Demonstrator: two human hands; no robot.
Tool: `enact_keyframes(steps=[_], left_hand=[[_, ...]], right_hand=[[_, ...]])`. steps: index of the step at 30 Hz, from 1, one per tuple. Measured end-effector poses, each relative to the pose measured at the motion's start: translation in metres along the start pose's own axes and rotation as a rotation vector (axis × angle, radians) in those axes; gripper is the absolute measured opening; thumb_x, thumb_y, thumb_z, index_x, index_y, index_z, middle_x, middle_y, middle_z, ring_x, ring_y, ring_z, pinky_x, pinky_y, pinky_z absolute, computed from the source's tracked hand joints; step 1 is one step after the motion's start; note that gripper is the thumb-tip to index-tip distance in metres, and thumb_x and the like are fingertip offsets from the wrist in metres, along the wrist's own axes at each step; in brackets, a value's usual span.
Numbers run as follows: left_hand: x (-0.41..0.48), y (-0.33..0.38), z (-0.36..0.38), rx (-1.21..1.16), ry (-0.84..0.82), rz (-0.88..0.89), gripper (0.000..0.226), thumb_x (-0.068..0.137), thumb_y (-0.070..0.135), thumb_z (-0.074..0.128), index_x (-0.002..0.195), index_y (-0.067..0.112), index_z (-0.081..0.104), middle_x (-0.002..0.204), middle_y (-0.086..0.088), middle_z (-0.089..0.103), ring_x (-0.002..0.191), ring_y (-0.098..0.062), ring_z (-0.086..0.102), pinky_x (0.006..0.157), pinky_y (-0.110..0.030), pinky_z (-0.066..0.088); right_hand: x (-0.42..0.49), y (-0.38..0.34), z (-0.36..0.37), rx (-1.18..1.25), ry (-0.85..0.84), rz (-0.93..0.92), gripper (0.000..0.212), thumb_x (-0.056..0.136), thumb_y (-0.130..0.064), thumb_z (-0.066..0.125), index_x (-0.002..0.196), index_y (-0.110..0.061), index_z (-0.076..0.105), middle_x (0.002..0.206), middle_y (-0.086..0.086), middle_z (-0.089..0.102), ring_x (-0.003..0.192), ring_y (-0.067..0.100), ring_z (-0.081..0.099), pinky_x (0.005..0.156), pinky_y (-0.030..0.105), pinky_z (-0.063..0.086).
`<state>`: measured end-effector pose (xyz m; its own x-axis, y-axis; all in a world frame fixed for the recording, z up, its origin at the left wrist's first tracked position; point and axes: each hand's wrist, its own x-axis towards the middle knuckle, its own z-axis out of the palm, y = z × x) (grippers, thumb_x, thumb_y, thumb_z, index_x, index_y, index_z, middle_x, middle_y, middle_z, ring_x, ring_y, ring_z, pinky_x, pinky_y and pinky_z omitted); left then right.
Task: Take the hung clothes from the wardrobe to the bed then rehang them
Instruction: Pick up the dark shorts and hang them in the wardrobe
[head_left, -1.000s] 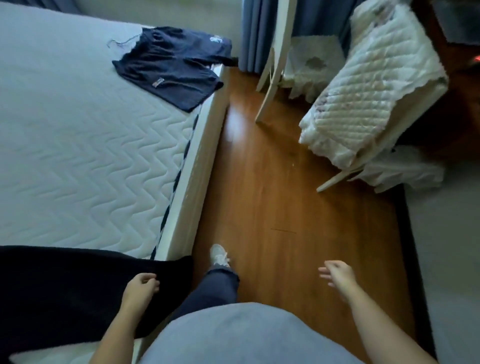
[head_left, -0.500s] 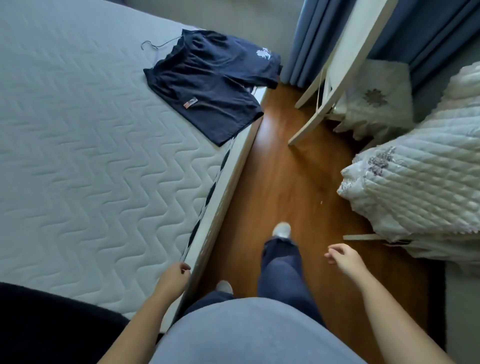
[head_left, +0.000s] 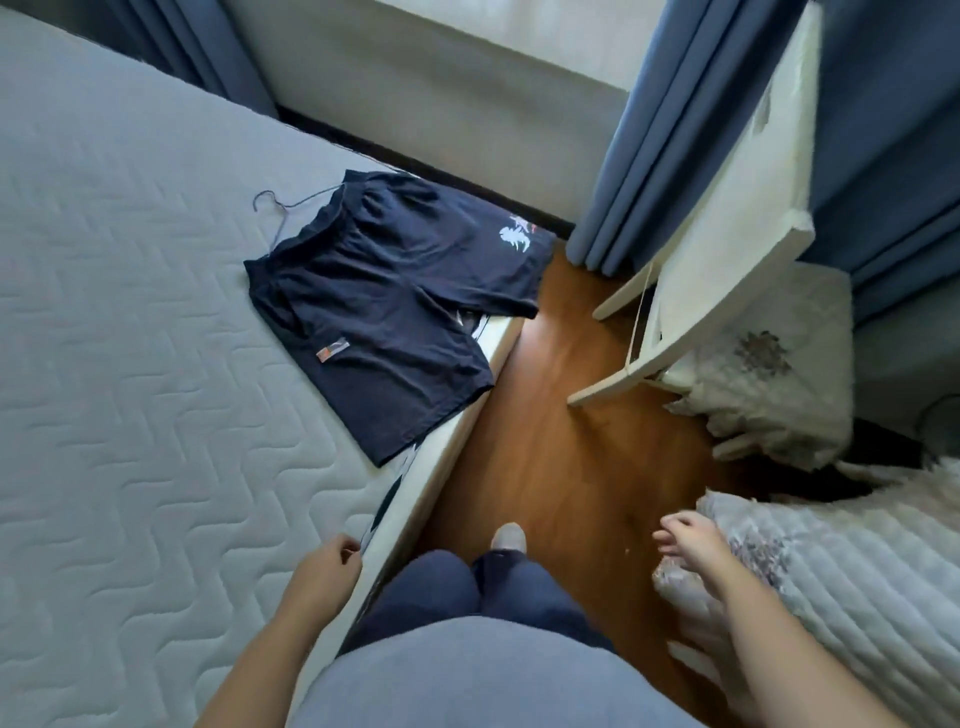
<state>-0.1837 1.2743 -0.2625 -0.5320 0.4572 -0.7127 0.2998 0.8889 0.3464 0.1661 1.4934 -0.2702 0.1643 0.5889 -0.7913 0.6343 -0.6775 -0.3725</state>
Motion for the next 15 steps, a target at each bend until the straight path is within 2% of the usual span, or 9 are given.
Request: enact_keyframes(steps=[3,7,9,11,15], left_hand=[[0.025,0.028,-0.016,-0.154,0.071,-0.016,0.018,0.088,0.012,0.048,0.102,0.011,0.060,0.102,-0.013,0.067,0.094,-0.028,0.060,0.082,-0.033,0.045],[0.068,0.048,-0.040,-0.281,0.162,-0.128,0.022,0.089,0.010,0.048,0.108,0.006,0.060,0.107,-0.015,0.065,0.100,-0.030,0.060,0.084,-0.033,0.042],[0.096,0.059,-0.050,-0.369,0.168,-0.167,0.022,0.089,0.009,0.048,0.107,0.005,0.059,0.107,-0.016,0.065,0.098,-0.030,0.060,0.083,-0.033,0.043],[0.127,0.071,-0.061,-0.419,0.163,-0.212,0.023,0.088,0.009,0.047,0.107,0.005,0.059,0.107,-0.016,0.065,0.097,-0.030,0.060,0.081,-0.033,0.044],[0.181,0.100,-0.085,-0.533,0.185,-0.309,0.023,0.088,0.007,0.047,0.108,0.003,0.059,0.109,-0.019,0.064,0.100,-0.033,0.058,0.086,-0.035,0.043]], right_hand=[[0.026,-0.077,0.009,-0.089,-0.058,-0.083,0.018,0.095,-0.017,0.041,0.100,-0.007,0.055,0.086,0.007,0.062,0.072,0.019,0.055,0.057,0.024,0.036],[0.053,-0.182,0.043,-0.228,-0.156,-0.201,0.014,0.093,-0.018,0.044,0.093,-0.013,0.057,0.091,0.008,0.065,0.077,0.019,0.057,0.059,0.025,0.040],[0.065,-0.226,0.062,-0.305,-0.190,-0.278,0.012,0.092,-0.015,0.046,0.092,-0.012,0.058,0.087,0.007,0.066,0.083,0.022,0.061,0.073,0.034,0.051],[0.077,-0.266,0.078,-0.382,-0.208,-0.326,0.011,0.091,-0.014,0.049,0.086,-0.016,0.058,0.086,0.007,0.067,0.085,0.025,0.063,0.083,0.039,0.052],[0.096,-0.344,0.097,-0.561,-0.240,-0.395,0.010,0.088,-0.011,0.050,0.091,-0.013,0.060,0.078,-0.002,0.063,0.085,0.023,0.062,0.076,0.031,0.048]])
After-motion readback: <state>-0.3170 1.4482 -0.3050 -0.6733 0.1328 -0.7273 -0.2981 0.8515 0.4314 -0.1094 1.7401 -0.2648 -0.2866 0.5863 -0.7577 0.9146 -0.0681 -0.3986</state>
